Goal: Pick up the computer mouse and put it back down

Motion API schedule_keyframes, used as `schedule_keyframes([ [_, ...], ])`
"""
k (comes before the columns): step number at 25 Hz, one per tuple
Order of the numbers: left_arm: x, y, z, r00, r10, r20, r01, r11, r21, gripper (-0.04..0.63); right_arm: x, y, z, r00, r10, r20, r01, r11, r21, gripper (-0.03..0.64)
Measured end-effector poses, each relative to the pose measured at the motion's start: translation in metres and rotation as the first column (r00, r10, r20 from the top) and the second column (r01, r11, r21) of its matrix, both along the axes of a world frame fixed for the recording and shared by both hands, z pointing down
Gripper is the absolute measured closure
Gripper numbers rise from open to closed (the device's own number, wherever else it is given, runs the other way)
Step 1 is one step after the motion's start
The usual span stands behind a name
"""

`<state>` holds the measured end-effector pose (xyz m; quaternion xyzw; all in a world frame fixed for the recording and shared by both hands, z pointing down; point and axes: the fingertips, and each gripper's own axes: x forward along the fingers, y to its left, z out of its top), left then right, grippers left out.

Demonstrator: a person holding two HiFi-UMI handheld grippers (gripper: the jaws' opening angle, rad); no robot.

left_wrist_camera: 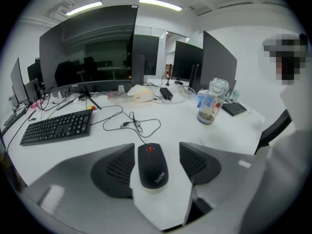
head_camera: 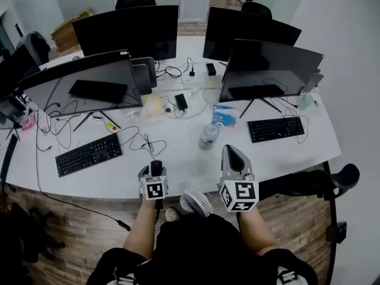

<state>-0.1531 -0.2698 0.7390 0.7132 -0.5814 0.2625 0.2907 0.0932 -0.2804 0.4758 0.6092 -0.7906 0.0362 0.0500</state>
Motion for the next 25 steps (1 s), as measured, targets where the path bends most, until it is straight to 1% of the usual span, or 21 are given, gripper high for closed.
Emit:
schedule_keyframes([
  [4, -0.001, -0.003, 0.022, 0.999, -0.012, 0.032, 0.013, 1.000, -0.018, 0.281, -0.001, 0.002, 0.008, 1.000, -0.005, -0.029, 0.005, 1.000, -0.019, 0.618],
  [10, -0.006, -0.007, 0.049, 0.998, -0.045, 0.050, 0.048, 0.996, -0.070, 0.282, 0.005, 0.005, 0.013, 0.999, -0.001, -0.046, 0.000, 0.999, -0.033, 0.618],
  [17, -0.003, -0.009, 0.054, 0.998, -0.013, 0.060, 0.018, 0.995, -0.095, 0.292, 0.016, 0.007, 0.015, 0.999, 0.011, -0.044, -0.013, 0.999, -0.039, 0.618],
  [25, -0.011, 0.001, 0.030, 0.997, -0.041, 0.069, 0.043, 0.999, -0.024, 0.304, 0.012, 0.009, 0.015, 1.000, -0.011, -0.025, 0.010, 0.999, -0.035, 0.618],
])
